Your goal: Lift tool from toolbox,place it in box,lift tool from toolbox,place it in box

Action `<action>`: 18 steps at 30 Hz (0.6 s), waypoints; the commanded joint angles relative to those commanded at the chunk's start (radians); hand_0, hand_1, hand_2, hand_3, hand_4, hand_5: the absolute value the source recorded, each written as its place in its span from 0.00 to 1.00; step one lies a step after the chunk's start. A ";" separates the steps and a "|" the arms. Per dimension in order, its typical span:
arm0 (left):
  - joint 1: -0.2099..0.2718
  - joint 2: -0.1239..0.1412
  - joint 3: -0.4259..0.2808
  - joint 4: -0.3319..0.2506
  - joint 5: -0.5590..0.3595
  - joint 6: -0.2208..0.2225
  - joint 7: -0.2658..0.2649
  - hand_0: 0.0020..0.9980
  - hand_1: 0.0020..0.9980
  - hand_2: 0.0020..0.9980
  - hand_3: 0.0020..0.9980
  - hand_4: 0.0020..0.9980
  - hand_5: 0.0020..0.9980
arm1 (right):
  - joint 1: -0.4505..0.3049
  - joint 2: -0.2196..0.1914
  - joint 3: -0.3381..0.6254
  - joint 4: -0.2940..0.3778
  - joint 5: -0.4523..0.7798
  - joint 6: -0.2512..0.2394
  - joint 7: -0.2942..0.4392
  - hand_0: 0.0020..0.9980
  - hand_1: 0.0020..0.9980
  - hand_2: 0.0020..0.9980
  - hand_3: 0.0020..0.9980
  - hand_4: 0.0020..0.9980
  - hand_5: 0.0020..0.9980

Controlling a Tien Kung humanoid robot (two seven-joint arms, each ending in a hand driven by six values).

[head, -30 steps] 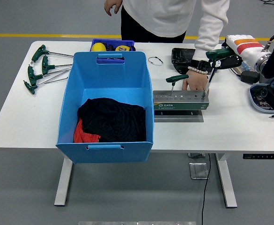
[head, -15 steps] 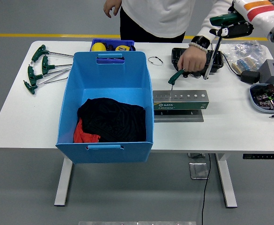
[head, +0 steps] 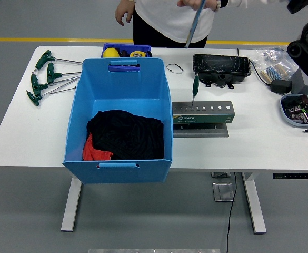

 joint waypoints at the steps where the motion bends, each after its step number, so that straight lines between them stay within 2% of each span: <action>1: 0.001 0.000 0.000 0.000 0.001 -0.001 0.000 0.60 0.60 0.69 0.79 0.86 0.78 | 0.004 0.025 -0.007 0.015 0.004 -0.004 -0.001 0.00 0.00 0.00 0.00 0.88 0.66; 5: -0.002 0.000 0.003 0.000 0.004 0.001 0.003 0.60 0.60 0.69 0.79 0.86 0.78 | 0.006 0.126 -0.031 0.023 0.008 -0.017 -0.005 0.00 0.00 0.00 0.00 0.88 0.66; 9: -0.008 0.003 0.013 0.000 -0.009 0.000 -0.002 0.60 0.60 0.69 0.79 0.86 0.78 | 0.007 0.196 -0.098 0.002 0.039 -0.028 -0.007 0.00 0.00 0.00 0.00 0.88 0.66; 13: -0.013 0.004 0.013 0.000 -0.008 0.001 -0.006 0.60 0.60 0.69 0.79 0.86 0.78 | -0.001 0.228 -0.178 -0.014 0.082 -0.049 -0.007 0.00 0.00 0.03 0.02 0.89 0.66; 16: -0.015 0.005 0.011 0.000 -0.008 0.002 -0.007 0.60 0.60 0.69 0.79 0.86 0.78 | -0.005 0.240 -0.249 -0.020 0.099 -0.043 -0.011 0.00 0.00 0.03 0.02 0.89 0.66; 17: -0.015 0.005 0.011 0.000 -0.008 0.002 -0.008 0.60 0.60 0.69 0.79 0.86 0.78 | -0.006 0.243 -0.273 -0.021 0.103 -0.039 -0.012 0.01 0.00 0.09 0.10 0.90 0.65; 18: -0.015 0.005 0.012 0.000 -0.010 0.002 -0.008 0.60 0.60 0.69 0.79 0.86 0.78 | -0.008 0.245 -0.291 -0.021 0.108 -0.033 -0.014 0.01 0.00 0.09 0.10 0.90 0.65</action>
